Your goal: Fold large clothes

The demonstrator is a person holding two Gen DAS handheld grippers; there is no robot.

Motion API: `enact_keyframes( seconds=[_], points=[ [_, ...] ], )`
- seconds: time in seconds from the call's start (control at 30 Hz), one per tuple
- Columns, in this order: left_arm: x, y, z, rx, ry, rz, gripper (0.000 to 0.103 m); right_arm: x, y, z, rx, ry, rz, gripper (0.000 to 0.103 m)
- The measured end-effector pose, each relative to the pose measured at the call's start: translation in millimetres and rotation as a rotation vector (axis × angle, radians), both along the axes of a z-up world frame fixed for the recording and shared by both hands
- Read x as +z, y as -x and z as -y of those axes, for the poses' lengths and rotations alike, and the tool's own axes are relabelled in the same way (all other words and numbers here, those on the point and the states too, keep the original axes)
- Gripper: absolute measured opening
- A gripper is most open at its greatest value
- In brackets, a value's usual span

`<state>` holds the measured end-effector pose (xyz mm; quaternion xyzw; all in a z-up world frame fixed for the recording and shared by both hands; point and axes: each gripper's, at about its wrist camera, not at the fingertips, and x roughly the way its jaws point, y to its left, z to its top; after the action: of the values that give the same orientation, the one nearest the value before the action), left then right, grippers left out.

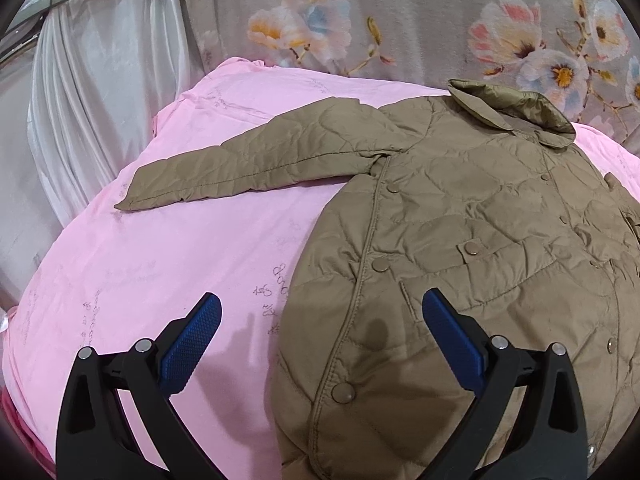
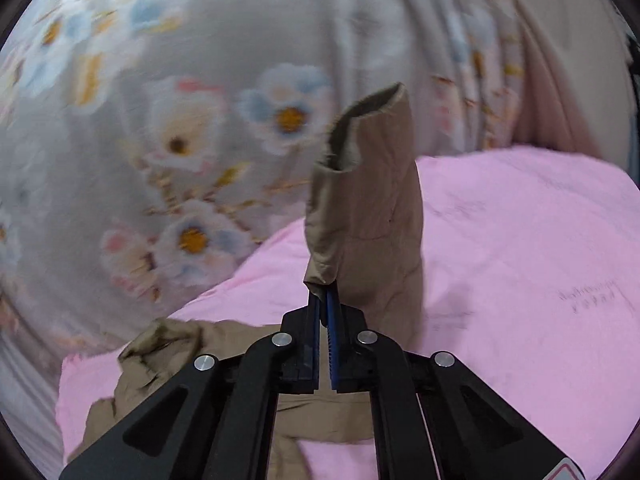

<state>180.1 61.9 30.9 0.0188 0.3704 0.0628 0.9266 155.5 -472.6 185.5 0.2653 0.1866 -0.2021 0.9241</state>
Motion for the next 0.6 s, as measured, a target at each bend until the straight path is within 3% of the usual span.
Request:
enact_keyframes(
  seconds=[0.1, 0.17, 0.27, 0.4, 0.47, 0.53, 0.6],
  points=[
    [2, 2, -5, 0.006, 0.008, 0.003, 0.098, 35, -31, -91, 0.199, 0.119, 0.011, 0.004],
    [3, 4, -8, 0.004, 0.011, 0.007, 0.098, 42, -51, -150, 0.335, 0.155, 0.001, 0.005],
    [6, 6, -15, 0.003, 0.016, 0.014, 0.098, 35, -78, -221, 0.475, 0.187, -0.033, 0.005],
    [9, 7, -26, 0.004, 0.031, 0.025, 0.098, -1, -114, -300, 0.627, 0.182, -0.119, 0.01],
    [12, 5, -31, -0.002, 0.047, 0.026, 0.098, -21, -124, -328, 0.686, 0.178, -0.166, 0.017],
    [16, 3, -35, -0.018, 0.078, 0.028, 0.098, -34, -130, -350, 0.719, 0.184, -0.198, 0.041],
    [20, 0, -36, -0.043, 0.111, 0.032, 0.098, -37, -126, -362, 0.748, 0.166, -0.183, 0.053]
  ],
)
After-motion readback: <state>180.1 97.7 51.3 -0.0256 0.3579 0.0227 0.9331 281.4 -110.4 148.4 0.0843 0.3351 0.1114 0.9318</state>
